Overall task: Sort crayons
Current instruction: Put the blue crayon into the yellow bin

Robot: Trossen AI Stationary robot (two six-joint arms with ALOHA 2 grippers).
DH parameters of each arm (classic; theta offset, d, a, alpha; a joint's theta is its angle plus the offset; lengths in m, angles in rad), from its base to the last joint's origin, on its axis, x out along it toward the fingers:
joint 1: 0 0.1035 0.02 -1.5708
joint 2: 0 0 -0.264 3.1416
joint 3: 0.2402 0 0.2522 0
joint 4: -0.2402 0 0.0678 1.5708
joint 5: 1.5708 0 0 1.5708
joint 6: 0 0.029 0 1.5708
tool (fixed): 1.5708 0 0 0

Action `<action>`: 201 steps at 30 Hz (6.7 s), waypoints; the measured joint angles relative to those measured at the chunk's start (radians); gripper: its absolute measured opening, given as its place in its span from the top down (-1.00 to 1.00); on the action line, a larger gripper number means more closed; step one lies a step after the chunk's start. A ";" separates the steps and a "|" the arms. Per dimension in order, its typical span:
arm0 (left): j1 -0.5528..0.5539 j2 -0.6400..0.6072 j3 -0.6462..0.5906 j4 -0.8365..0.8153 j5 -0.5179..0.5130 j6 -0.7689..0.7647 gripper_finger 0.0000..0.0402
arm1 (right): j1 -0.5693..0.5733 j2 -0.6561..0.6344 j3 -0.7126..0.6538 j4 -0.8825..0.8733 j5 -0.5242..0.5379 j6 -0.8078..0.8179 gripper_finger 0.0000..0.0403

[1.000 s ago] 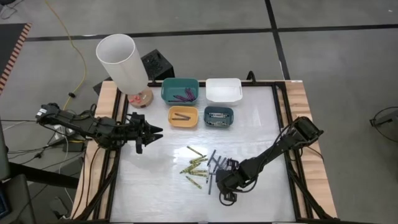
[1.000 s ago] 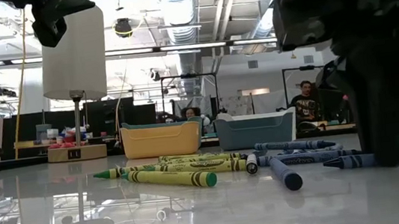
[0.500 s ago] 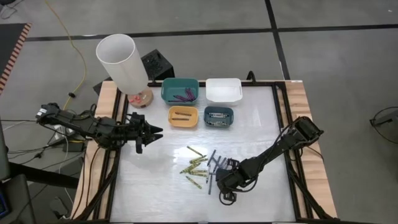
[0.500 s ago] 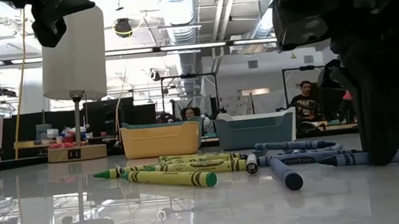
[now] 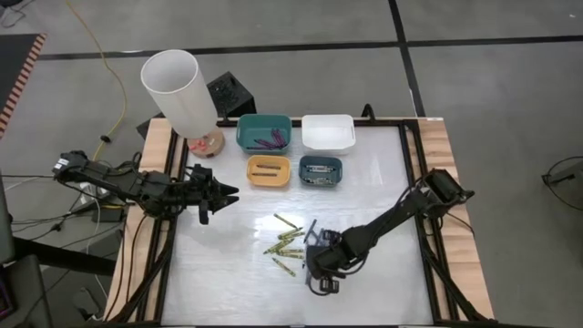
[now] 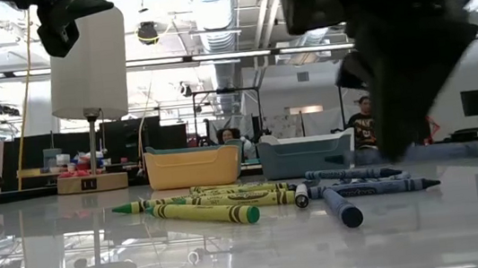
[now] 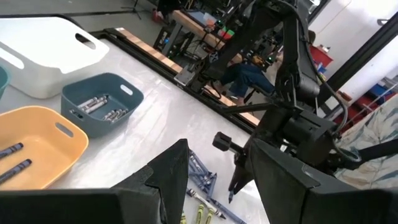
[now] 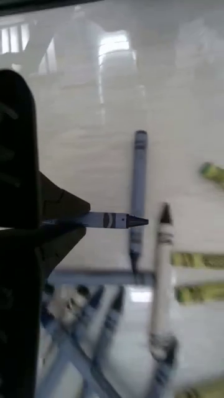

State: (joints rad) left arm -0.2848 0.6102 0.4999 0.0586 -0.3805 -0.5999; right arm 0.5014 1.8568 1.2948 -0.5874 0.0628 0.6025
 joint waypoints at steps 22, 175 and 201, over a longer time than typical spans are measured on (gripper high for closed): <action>0.000 0.000 0.000 -0.024 0.000 0.011 0.20 | -0.387 -0.004 0.155 0.030 0.015 -0.499 1.00; -0.090 -0.002 0.000 0.162 -0.362 -0.038 0.20 | -0.131 -0.399 -0.316 0.048 0.238 0.088 0.59; -0.090 -0.002 0.000 0.155 -0.232 -0.037 0.20 | -0.181 -0.040 -0.134 0.097 0.177 0.142 0.17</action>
State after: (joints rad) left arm -0.3744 0.6086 0.4995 0.2140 -0.6126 -0.6369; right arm 0.3207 1.8172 1.1610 -0.4902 0.2396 0.7445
